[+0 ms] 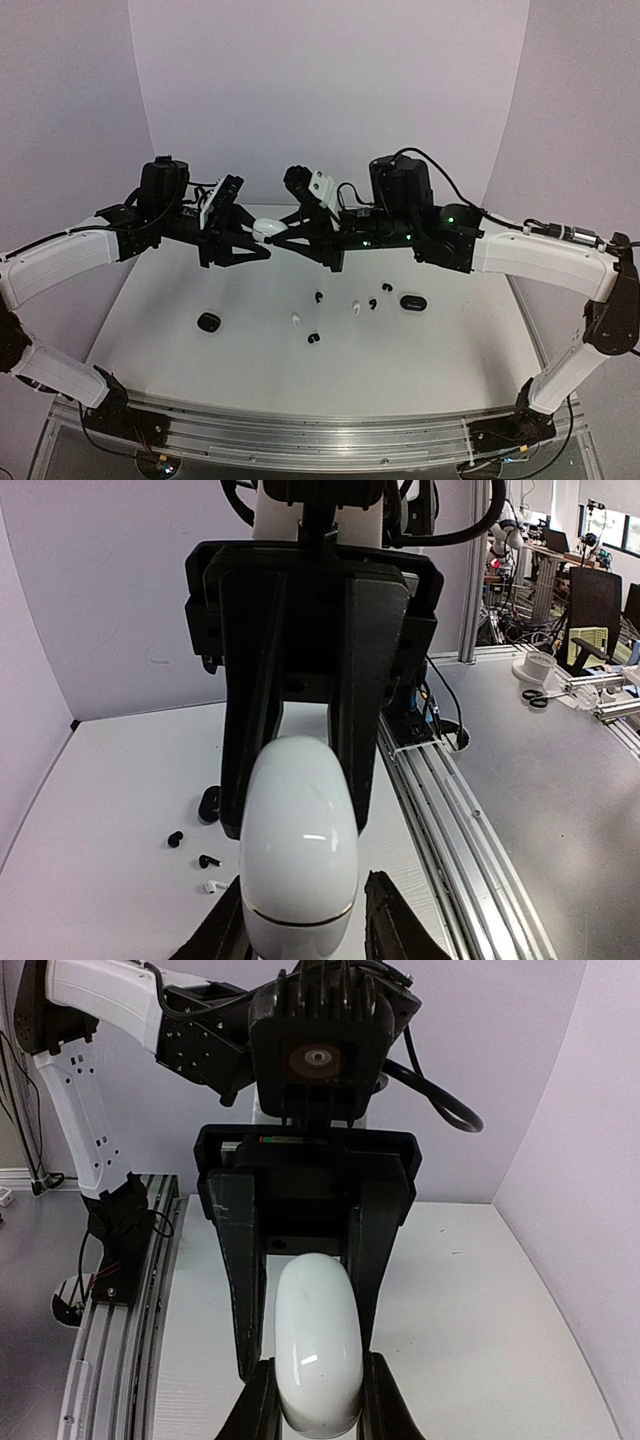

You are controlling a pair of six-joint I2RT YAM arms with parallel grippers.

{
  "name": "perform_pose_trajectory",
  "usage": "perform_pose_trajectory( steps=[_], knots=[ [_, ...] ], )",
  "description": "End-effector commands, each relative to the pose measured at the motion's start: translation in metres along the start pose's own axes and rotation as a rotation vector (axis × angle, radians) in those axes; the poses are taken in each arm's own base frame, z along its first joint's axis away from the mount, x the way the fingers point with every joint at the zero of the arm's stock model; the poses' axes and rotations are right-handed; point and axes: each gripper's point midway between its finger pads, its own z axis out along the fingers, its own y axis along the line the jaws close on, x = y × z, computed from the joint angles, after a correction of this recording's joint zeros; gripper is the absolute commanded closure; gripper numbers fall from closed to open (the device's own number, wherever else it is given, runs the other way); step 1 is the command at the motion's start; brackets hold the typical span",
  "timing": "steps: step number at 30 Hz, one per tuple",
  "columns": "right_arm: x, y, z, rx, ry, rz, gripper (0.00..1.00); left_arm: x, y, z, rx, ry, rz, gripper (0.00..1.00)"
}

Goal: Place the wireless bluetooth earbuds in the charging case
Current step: Pass from the right arm to the left

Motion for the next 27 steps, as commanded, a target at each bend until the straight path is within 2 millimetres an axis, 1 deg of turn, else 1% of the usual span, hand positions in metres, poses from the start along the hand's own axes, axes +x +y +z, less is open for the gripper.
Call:
perform_pose_trajectory(
  steps=[1,6,9,12,17,18,24,27],
  knots=[
    [-0.0220,-0.0070,0.0029,0.031,-0.050,-0.031,1.00,-0.0242,-0.0022,-0.0029,0.016,-0.041,0.072,0.65],
    [-0.0221,-0.0055,0.0087,0.032,-0.046,-0.042,1.00,-0.0244,-0.0011,-0.0023,0.015,-0.040,0.071,0.65],
    [-0.0224,-0.0060,0.0094,0.037,-0.044,-0.045,1.00,-0.0244,-0.0008,-0.0024,0.013,-0.039,0.071,0.68],
    [-0.0202,-0.0052,0.0096,0.038,-0.037,-0.047,1.00,-0.0237,-0.0009,-0.0025,0.012,-0.035,0.072,0.77],
    [-0.0205,-0.0047,0.0088,0.037,-0.038,-0.039,1.00,-0.0221,-0.0008,-0.0025,0.010,-0.031,0.069,0.97],
    [-0.0205,-0.0045,0.0086,0.036,-0.039,-0.039,1.00,-0.0216,-0.0003,-0.0024,0.007,-0.029,0.068,0.99],
    [-0.0229,-0.0047,0.0072,0.038,-0.044,-0.031,1.00,-0.0191,0.0030,-0.0018,-0.008,-0.021,0.049,1.00],
    [-0.0258,-0.0101,0.0054,0.069,-0.047,-0.006,0.99,-0.0172,0.0063,-0.0013,-0.021,-0.012,0.028,1.00]
  ],
)
